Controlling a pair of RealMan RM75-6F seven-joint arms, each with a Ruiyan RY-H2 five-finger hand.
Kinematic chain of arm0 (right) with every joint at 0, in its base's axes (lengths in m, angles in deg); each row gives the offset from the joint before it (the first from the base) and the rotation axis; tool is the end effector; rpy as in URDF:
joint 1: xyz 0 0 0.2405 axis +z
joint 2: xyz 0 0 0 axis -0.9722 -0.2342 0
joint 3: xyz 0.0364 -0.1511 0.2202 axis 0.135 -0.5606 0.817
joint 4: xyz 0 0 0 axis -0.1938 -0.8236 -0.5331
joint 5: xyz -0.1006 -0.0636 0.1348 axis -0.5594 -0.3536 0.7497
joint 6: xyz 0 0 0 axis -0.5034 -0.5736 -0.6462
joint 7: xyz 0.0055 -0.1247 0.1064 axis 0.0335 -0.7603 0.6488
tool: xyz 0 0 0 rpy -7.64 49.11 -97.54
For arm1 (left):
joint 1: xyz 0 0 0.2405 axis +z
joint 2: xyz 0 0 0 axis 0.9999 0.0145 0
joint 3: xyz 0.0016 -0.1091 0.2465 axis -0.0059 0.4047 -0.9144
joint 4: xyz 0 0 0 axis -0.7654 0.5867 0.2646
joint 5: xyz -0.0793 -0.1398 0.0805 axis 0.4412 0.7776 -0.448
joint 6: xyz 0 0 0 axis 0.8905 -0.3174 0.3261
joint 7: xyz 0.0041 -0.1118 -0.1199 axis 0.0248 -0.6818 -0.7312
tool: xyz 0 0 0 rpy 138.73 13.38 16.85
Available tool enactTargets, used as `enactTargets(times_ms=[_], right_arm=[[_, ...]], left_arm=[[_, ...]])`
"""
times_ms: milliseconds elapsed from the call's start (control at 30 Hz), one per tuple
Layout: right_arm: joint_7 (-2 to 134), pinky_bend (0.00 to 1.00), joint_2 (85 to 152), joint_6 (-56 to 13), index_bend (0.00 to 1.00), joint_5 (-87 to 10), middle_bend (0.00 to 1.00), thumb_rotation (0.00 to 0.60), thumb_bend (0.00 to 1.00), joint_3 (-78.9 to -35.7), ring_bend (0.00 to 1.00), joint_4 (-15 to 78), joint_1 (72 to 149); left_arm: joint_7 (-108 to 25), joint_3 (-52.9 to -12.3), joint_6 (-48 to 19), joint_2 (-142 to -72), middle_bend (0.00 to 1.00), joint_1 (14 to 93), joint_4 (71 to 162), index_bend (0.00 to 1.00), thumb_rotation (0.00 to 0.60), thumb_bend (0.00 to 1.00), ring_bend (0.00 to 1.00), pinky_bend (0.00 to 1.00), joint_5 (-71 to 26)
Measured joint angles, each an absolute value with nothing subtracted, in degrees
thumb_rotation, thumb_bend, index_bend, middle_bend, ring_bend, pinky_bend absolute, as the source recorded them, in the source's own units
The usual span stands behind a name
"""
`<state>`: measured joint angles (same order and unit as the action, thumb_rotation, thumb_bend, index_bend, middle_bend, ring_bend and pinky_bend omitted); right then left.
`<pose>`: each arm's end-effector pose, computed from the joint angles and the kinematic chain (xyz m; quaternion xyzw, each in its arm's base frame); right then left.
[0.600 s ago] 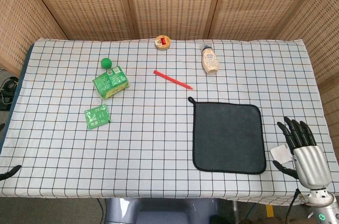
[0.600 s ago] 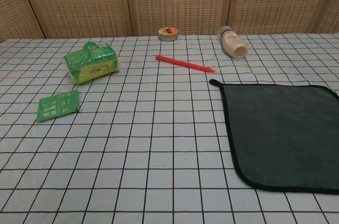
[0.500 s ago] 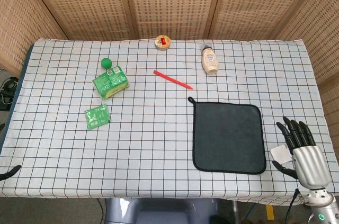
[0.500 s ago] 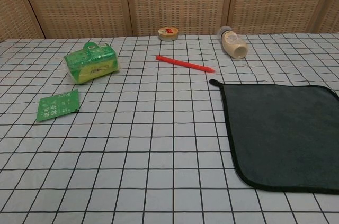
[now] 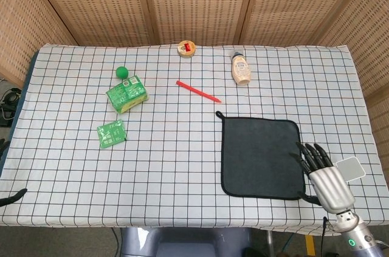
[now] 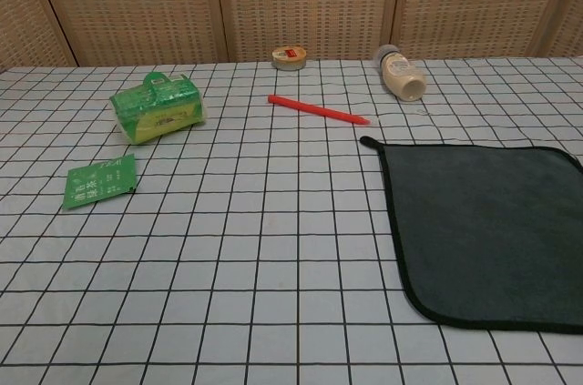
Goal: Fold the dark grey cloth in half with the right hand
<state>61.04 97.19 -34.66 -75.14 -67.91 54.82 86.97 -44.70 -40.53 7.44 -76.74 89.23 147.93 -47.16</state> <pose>-0.2571 -0.2072 0.1552 0.7177 -0.3430 0.3880 0.4655 -0.3000 0.1639 0.2337 -0.5667 -0.4376 -0.3749 0.5889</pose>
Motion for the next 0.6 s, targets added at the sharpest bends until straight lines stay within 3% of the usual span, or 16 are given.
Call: enactTargets(times_ms=[133, 333, 600], right_arm=[[61.26, 0.00, 98.05, -27.00, 0.38, -75.79, 0.00, 0.600, 0.17, -68.26, 0.00, 54.79, 91.44], [60.91, 0.00, 101.97, -17.15, 0.41, -74.26, 0.00, 0.600, 0.33, -68.23, 0.00, 54.00, 97.54], [55.88, 0.00, 107.37, -10.34, 0.44, -69.88, 0.00, 0.600, 0.40, -68.61, 0.00, 51.87, 100.44]], left_arm=[[-43.71, -39.74, 5.69, -77.54, 0.00, 87.97, 147.57, 0.00, 0.600, 0.00, 0.00, 0.00, -45.56], [-43.10, -39.15, 4.26, -78.43, 0.00, 87.10, 146.79, 0.00, 0.600, 0.00, 0.00, 0.00, -43.98], [-43.28, -39.03, 3.07, -78.60, 0.00, 86.58, 146.35, 0.00, 0.600, 0.00, 0.00, 0.00, -43.00]])
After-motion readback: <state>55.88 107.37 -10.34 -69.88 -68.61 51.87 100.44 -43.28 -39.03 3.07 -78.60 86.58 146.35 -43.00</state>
